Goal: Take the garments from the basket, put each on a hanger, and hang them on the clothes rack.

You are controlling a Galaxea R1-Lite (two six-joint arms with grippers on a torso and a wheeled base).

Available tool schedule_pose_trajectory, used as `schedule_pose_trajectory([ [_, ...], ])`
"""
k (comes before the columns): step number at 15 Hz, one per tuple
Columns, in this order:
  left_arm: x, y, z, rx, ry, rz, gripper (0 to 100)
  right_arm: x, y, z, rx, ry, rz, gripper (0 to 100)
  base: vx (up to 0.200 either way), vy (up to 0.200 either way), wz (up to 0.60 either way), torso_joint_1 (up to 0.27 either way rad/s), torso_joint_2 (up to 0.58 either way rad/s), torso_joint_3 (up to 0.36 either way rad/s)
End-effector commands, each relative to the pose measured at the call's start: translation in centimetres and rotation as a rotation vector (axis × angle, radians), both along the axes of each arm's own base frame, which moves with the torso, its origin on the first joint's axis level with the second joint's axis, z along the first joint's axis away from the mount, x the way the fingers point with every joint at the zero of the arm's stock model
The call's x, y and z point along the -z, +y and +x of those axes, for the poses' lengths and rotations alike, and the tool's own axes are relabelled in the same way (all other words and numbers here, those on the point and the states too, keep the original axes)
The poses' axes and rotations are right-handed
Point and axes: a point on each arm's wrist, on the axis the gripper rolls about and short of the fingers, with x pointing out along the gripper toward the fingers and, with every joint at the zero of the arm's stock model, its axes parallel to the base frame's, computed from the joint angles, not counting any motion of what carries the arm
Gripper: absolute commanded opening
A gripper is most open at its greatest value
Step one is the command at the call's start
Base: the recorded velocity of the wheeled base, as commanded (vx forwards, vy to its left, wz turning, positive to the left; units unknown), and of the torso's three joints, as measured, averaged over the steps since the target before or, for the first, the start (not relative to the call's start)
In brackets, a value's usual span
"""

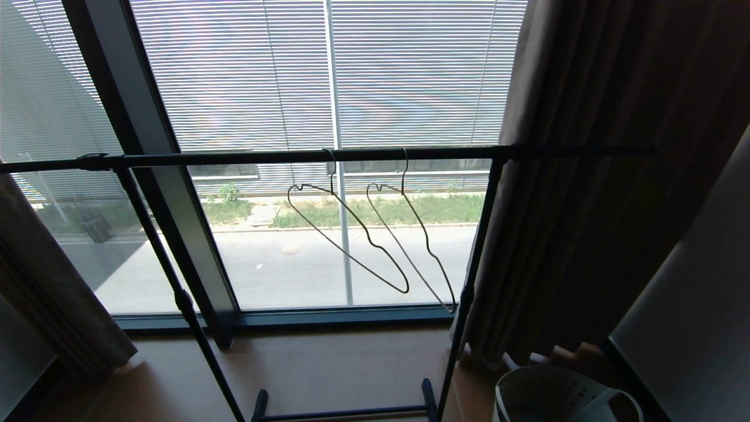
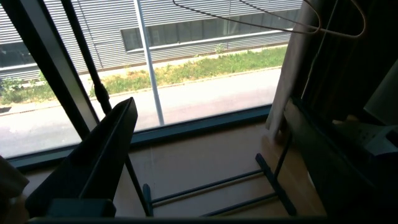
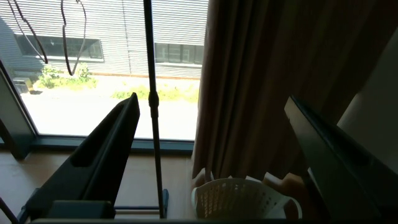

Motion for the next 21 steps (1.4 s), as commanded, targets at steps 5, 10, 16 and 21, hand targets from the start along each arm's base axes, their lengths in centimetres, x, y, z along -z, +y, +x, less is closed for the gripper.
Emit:
schedule_pose_trajectory([
  [5, 0.00, 0.00, 0.01, 0.001, 0.001, 0.001, 100, -0.01, 0.00, 0.01, 0.000, 0.000, -0.002, 100, 0.000, 0.000, 0.00, -0.046, 0.11, 0.067],
  [10, 0.00, -0.01, 0.01, 0.001, 0.001, 0.004, 100, -0.01, 0.01, 0.01, -0.003, 0.000, -0.007, 100, 0.000, 0.000, 0.00, -0.144, 0.36, 0.207],
  [16, 0.00, -0.01, 0.01, 0.001, 0.000, 0.005, 100, -0.01, 0.01, 0.01, -0.003, 0.000, -0.008, 100, 0.000, 0.000, 0.00, -0.067, 0.17, 0.102],
  [21, 0.00, -0.01, 0.01, 0.006, -0.003, 0.019, 100, -0.01, 0.01, 0.01, -0.004, 0.000, -0.008, 100, 0.000, 0.000, 0.00, -0.084, 0.22, 0.134],
])
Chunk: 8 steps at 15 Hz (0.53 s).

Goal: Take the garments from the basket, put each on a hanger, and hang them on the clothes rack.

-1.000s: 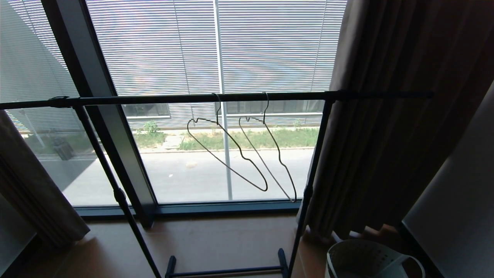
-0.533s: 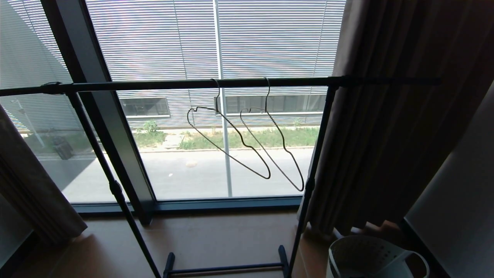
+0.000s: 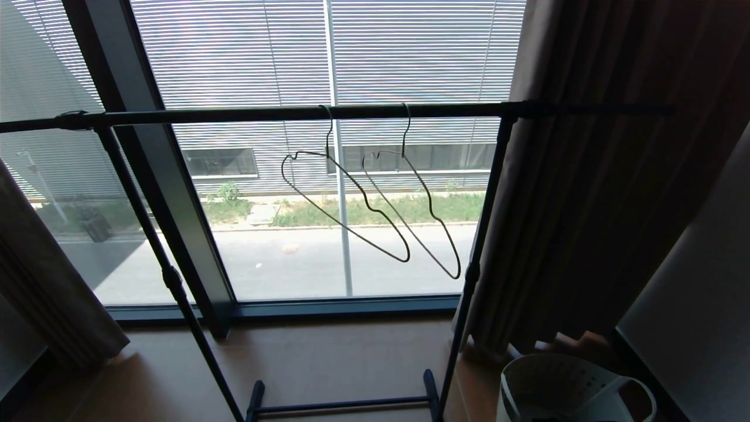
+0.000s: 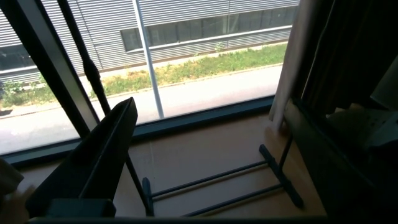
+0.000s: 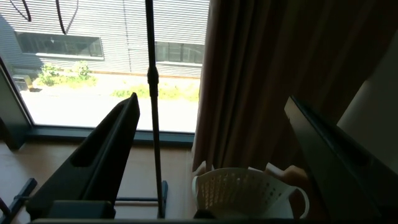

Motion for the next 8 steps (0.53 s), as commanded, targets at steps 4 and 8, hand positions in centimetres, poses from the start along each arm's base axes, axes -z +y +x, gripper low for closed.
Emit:
schedule_pose_trajectory([
  [4, 0.01, 0.00, 0.00, 0.002, 0.002, -0.001, 100, -0.01, 0.00, 0.01, 0.000, 0.000, 0.000, 100, 0.000, 0.000, 0.00, -0.198, 0.53, 0.331],
  [8, 0.01, 0.00, 0.00, 0.002, 0.002, -0.001, 100, -0.01, 0.00, 0.01, 0.000, 0.000, 0.000, 100, 0.000, 0.000, 0.00, -0.178, 0.52, 0.344],
])
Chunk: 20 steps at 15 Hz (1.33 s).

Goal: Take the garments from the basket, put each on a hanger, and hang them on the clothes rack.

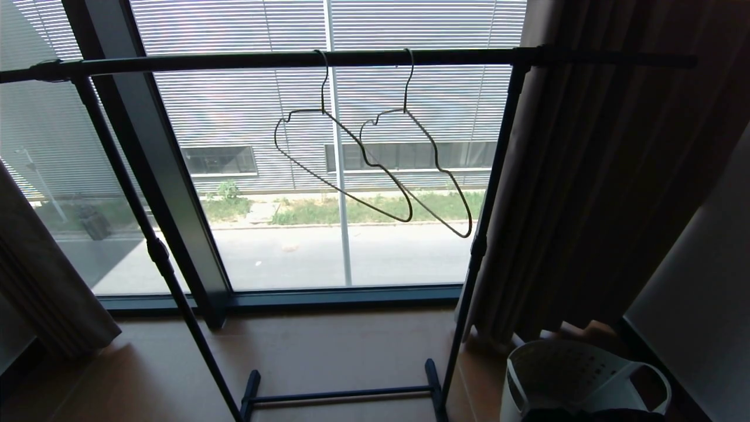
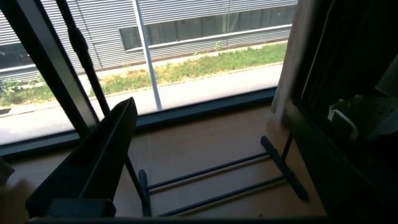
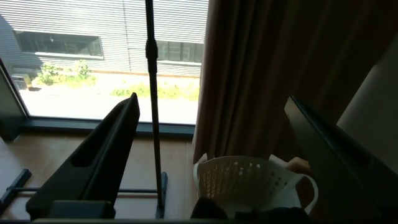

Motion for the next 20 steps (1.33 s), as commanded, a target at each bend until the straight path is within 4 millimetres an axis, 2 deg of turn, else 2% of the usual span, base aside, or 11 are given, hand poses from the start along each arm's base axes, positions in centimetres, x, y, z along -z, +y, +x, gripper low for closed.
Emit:
schedule_pose_trajectory([
  [1, 0.00, 0.00, 0.01, 0.000, 0.001, 0.000, 100, -0.01, 0.00, 0.01, 0.000, 0.000, 0.000, 100, 0.000, 0.000, 0.00, -0.163, 0.51, 0.354],
  [9, 0.00, 0.00, 0.01, 0.000, 0.002, -0.005, 100, -0.01, 0.00, 0.01, 0.000, 0.000, -0.002, 100, 0.000, 0.000, 0.00, -0.117, 0.47, 0.351],
  [13, 0.00, 0.00, 0.01, 0.000, 0.002, -0.002, 100, -0.01, 0.02, 0.01, -0.007, 0.000, -0.015, 100, 0.000, 0.000, 0.00, -0.019, 0.10, 0.081],
  [20, 0.00, 0.00, 0.01, 0.000, 0.001, 0.001, 100, 0.01, 0.02, 0.01, -0.009, 0.002, -0.015, 100, 0.000, 0.000, -0.60, 0.000, 0.00, 0.006],
])
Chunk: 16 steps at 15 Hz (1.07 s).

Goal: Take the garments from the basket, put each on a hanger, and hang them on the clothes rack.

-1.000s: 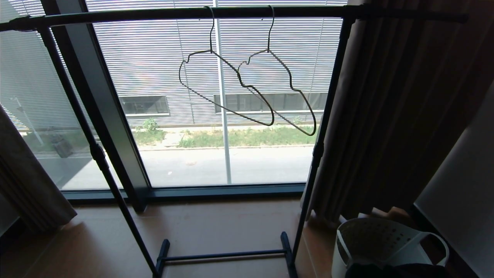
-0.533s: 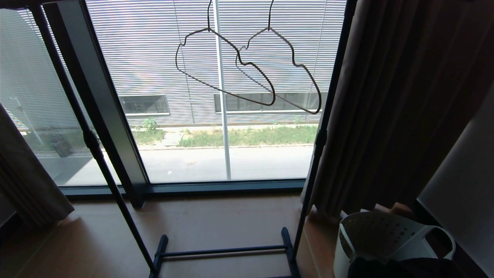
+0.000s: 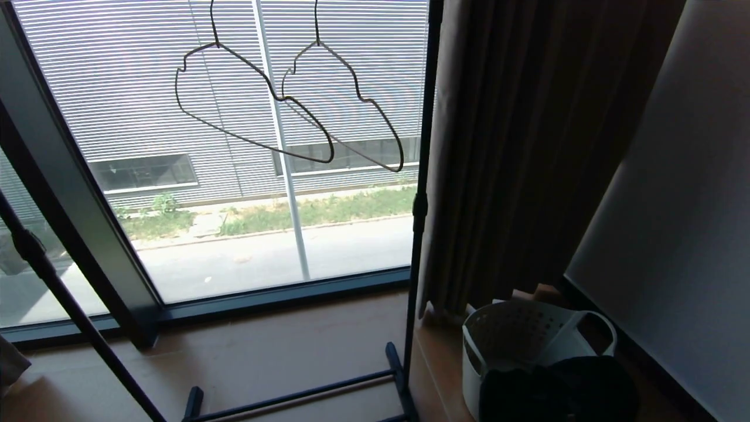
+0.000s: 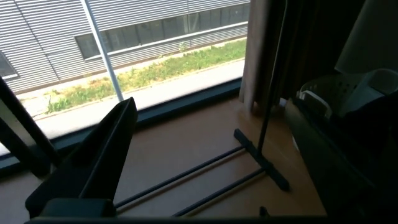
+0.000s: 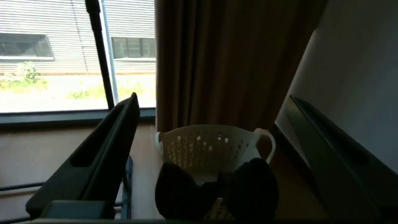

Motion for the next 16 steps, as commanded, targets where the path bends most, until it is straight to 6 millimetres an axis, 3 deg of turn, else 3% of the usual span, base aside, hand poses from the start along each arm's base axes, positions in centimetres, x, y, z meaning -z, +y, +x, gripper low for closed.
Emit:
schedule_pose_trajectory([
  [1, 0.00, 0.00, 0.01, 0.000, 0.001, 0.000, 100, -0.01, 0.00, 0.01, -0.002, 0.000, 0.000, 100, 0.000, 0.000, -0.60, 0.007, 0.00, 0.002],
  [4, 0.00, 0.00, 0.01, -0.002, 0.002, -0.001, 100, -0.01, 0.00, 0.01, -0.002, 0.000, 0.000, 100, 0.000, 0.000, -0.20, 0.001, 0.00, 0.001],
  [16, 0.00, 0.01, 0.01, -0.003, 0.001, 0.000, 100, -0.02, 0.00, 0.01, 0.000, -0.001, 0.000, 100, 0.000, -0.200, 0.00, 0.002, 0.00, 0.003],
])
